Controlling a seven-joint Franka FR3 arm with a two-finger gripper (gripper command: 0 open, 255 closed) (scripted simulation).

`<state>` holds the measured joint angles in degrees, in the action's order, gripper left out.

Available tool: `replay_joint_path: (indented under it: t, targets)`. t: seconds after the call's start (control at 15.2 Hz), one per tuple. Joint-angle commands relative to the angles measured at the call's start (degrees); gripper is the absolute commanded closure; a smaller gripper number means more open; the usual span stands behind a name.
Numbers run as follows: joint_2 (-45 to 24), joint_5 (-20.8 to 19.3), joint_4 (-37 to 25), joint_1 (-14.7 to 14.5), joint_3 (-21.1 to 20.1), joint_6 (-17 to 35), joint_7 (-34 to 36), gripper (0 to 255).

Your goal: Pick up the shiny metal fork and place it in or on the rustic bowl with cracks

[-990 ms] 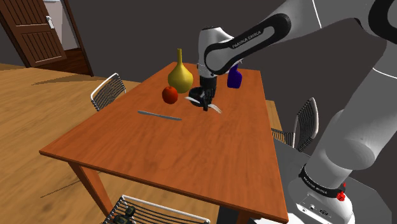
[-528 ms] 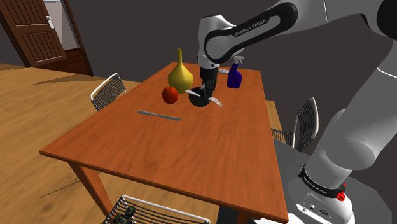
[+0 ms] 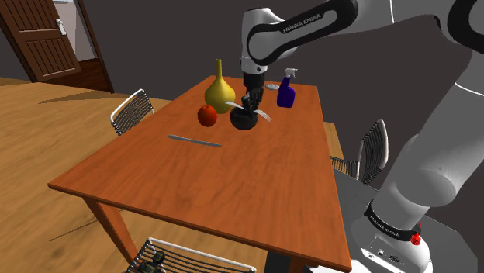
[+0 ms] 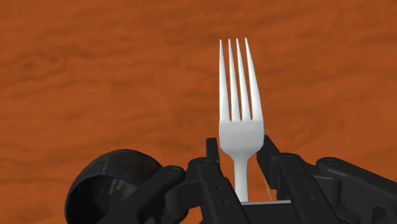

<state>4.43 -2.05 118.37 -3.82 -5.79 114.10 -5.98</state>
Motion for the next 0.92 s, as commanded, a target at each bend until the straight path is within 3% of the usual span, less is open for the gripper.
replay_joint_path:
  t: [0.0,0.53,0.79,0.86]
  targets:
    - [-2.6,-0.3,-2.7,1.0,1.1,0.0,-2.0,255]
    - [-15.6,-0.7,-17.5,4.9,4.6,-1.5,-9.3,255]
    - [-24.2,-0.3,-28.6,7.1,6.0,-3.9,-13.1,255]
    - [-24.3,-0.3,-28.0,7.1,5.9,-3.2,-13.1,255]
